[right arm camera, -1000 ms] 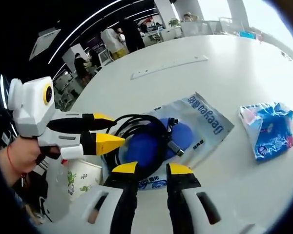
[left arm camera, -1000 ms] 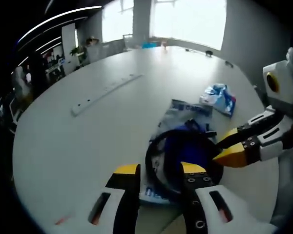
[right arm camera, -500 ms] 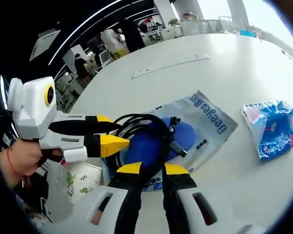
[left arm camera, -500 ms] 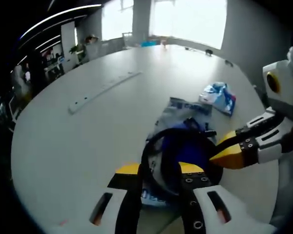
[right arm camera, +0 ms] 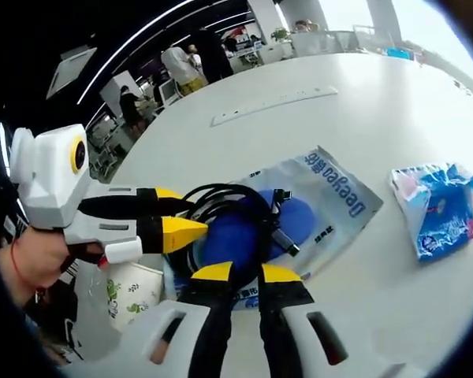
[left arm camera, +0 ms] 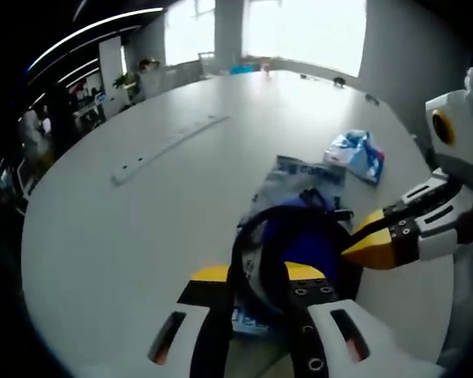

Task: Arrange the tabletop items into an orderly group along one side of the table until the central work area is clear of visible clutter.

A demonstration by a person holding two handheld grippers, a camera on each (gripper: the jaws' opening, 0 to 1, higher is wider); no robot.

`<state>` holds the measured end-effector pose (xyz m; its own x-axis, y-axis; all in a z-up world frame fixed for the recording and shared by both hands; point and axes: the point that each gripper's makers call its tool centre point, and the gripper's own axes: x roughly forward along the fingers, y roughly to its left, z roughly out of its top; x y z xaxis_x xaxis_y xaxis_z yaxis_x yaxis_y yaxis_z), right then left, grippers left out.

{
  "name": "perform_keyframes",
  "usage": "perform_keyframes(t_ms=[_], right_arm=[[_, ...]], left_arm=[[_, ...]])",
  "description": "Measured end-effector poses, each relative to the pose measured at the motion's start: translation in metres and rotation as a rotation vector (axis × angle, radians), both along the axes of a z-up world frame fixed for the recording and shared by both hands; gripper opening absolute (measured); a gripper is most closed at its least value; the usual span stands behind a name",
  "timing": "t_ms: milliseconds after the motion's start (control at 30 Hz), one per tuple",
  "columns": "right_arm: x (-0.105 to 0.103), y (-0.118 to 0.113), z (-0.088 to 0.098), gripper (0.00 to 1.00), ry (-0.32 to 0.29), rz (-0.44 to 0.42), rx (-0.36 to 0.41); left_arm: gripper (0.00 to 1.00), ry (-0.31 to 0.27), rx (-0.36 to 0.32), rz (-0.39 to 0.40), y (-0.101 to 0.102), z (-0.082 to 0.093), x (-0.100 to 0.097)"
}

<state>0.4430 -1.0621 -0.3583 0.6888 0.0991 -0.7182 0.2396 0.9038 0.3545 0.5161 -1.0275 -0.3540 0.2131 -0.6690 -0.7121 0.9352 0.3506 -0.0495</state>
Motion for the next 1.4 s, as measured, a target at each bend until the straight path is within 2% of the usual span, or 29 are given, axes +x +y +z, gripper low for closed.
perform_keyframes(t_ms=[367, 500, 700, 1400], right_arm=[[-0.001, -0.002, -0.001, 0.08, -0.002, -0.003, -0.004], [-0.001, -0.003, -0.001, 0.07, -0.006, -0.003, -0.010], [-0.001, -0.004, 0.000, 0.07, -0.007, -0.008, -0.002], [-0.001, -0.011, 0.008, 0.05, -0.032, -0.026, 0.015]], left_arm=[[0.12, 0.010, 0.003, 0.011, 0.002, 0.001, -0.001], [0.08, 0.039, -0.002, 0.033, 0.003, 0.000, -0.002], [0.03, 0.051, -0.006, 0.044, 0.001, 0.001, -0.003], [0.00, 0.120, -0.051, 0.108, 0.000, 0.010, -0.007]])
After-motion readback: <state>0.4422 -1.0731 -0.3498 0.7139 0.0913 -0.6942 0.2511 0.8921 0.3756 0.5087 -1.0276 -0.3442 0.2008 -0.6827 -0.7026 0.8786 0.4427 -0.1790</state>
